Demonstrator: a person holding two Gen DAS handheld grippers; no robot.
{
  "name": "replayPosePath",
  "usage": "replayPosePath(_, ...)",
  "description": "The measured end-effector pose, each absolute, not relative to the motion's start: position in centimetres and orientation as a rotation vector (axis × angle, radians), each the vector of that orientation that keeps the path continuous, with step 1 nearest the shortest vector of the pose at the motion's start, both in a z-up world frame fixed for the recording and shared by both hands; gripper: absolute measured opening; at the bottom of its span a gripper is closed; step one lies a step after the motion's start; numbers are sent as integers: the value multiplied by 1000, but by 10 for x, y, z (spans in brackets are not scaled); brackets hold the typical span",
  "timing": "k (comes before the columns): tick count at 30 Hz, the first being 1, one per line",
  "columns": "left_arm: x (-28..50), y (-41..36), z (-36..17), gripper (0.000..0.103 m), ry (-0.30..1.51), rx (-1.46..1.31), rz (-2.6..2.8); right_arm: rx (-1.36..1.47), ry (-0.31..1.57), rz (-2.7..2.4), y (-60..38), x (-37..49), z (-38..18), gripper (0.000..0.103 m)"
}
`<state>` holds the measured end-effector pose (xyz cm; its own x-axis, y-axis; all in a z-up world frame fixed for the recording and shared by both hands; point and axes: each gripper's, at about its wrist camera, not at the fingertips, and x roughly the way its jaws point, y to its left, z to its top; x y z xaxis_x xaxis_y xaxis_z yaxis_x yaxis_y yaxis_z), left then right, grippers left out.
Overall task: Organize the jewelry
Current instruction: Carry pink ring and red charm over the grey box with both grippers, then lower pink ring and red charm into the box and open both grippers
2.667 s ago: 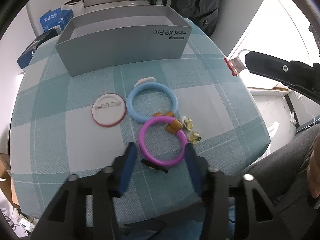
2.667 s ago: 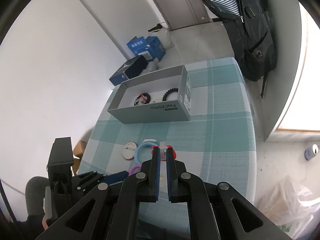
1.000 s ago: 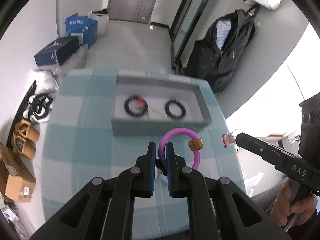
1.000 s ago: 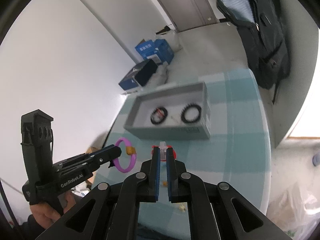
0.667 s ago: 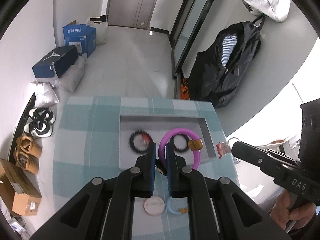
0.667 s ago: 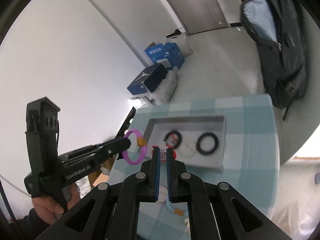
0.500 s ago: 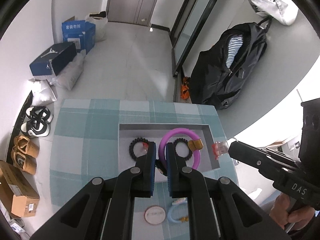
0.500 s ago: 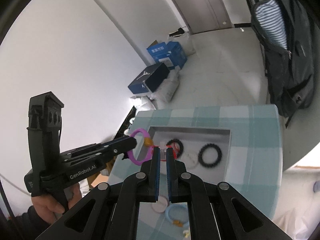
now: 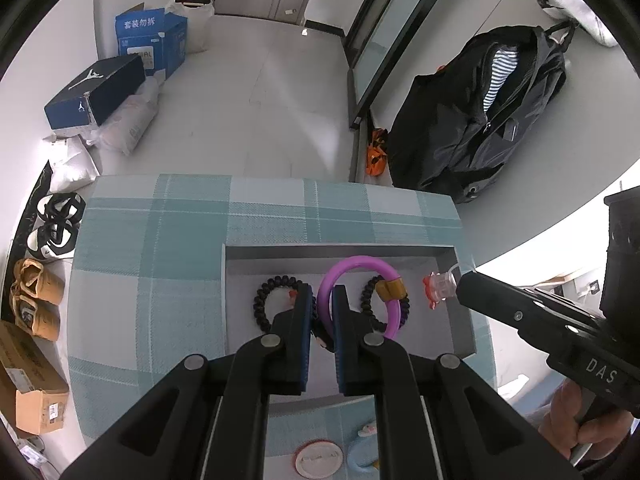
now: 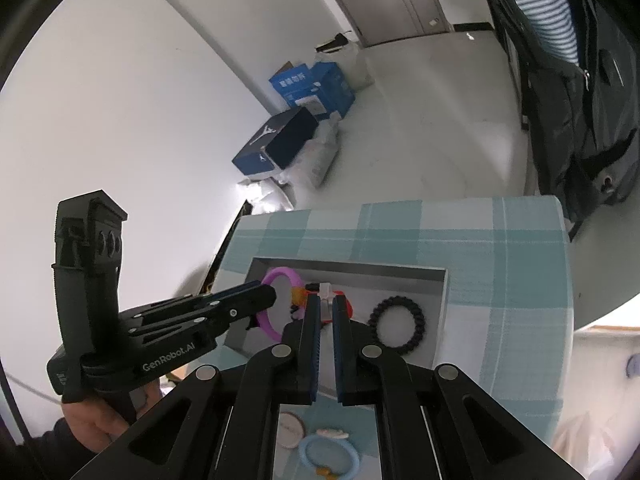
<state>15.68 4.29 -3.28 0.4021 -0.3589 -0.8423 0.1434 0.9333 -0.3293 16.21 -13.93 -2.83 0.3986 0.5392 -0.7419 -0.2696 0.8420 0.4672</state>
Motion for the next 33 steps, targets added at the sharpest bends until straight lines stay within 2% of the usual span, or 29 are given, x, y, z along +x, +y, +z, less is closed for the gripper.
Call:
replayPosePath(11, 166, 37, -42, 6, 1143, -259, -365, 319, 1092, 498, -141, 172, -38, 5)
replayPosePath(15, 168, 40, -43, 7, 1165, -288, -387, 324, 1084, 487, -142, 172, -38, 8)
replayPosePath(17, 168, 41, -41, 14, 1165, -275, -384, 332, 1082, 475, -145, 173, -38, 12)
replayPosePath(19, 166, 43, -37, 19, 1149, -278, -380, 347, 1075, 465, -149, 173, -38, 21)
replayPosePath(23, 162, 48, -33, 20, 1131, -275, -359, 349, 1049, 461, -153, 170, -33, 30)
replayPosePath(25, 160, 51, -34, 21, 1128, -280, -349, 354, 1034, 455, -155, 168, -30, 46)
replayPosePath(33, 148, 51, -33, 21, 1102, -244, -288, 355, 992, 453, -157, 158, -22, 63)
